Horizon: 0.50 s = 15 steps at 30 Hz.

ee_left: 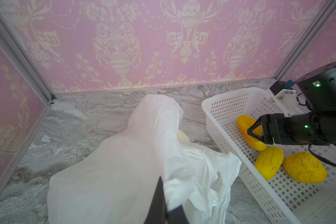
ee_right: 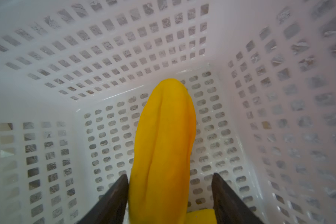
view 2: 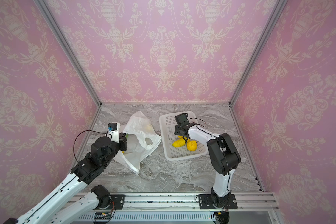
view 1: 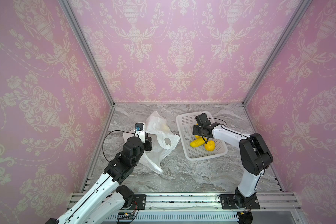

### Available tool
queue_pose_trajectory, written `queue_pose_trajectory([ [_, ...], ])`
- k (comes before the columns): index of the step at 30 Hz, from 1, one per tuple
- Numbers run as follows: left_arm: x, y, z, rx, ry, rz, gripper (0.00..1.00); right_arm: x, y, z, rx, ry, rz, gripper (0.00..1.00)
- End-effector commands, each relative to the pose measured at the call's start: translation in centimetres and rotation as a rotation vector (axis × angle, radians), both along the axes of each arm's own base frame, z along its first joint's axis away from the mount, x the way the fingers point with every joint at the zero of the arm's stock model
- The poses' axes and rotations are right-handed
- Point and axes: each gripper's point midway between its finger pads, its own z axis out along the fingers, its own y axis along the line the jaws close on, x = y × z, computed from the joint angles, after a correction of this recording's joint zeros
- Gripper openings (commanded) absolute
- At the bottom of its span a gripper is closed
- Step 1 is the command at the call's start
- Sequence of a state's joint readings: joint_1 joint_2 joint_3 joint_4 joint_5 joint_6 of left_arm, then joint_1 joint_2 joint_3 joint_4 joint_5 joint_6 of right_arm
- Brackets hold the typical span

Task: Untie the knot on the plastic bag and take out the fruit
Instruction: 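Carry the yellow mango with the right gripper over the white basket, then open the right gripper to drop the mango and raise it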

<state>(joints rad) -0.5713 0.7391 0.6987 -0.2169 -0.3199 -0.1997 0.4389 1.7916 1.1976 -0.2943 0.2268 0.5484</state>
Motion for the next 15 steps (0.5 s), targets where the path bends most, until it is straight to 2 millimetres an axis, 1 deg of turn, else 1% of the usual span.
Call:
queue_pose_trajectory([
  [1,0.1,0.1,0.2,-0.007,-0.001,0.001,0.0,-1.3,-0.9,3.0,0.007,-0.08,-0.009,0.74],
  [5,0.1,0.2,0.2,-0.009,-0.007,0.004,0.0,-4.0,-1.3,7.1,0.02,-0.204,0.0,0.77],
  [7,0.1,0.1,0.1,-0.01,-0.003,0.001,0.0,-5.9,-1.1,9.6,-0.013,-0.293,0.013,0.76],
  [8,0.1,0.0,0.1,-0.01,-0.002,-0.001,0.0,-6.7,-0.8,10.7,-0.025,-0.336,0.03,0.74],
  [11,0.1,0.0,0.1,-0.014,-0.001,-0.002,0.0,-9.8,2.1,14.4,-0.033,-0.491,0.155,0.64],
  [13,0.0,0.0,0.2,-0.018,-0.003,-0.006,0.0,-12.2,5.0,16.3,-0.025,-0.59,0.273,0.58],
  [14,0.0,-0.1,0.1,-0.018,-0.001,-0.008,0.0,-13.2,6.2,16.9,-0.021,-0.624,0.324,0.58],
  [15,-0.1,-0.1,0.2,-0.024,-0.001,-0.011,0.0,-14.2,7.8,17.2,-0.015,-0.65,0.386,0.63],
])
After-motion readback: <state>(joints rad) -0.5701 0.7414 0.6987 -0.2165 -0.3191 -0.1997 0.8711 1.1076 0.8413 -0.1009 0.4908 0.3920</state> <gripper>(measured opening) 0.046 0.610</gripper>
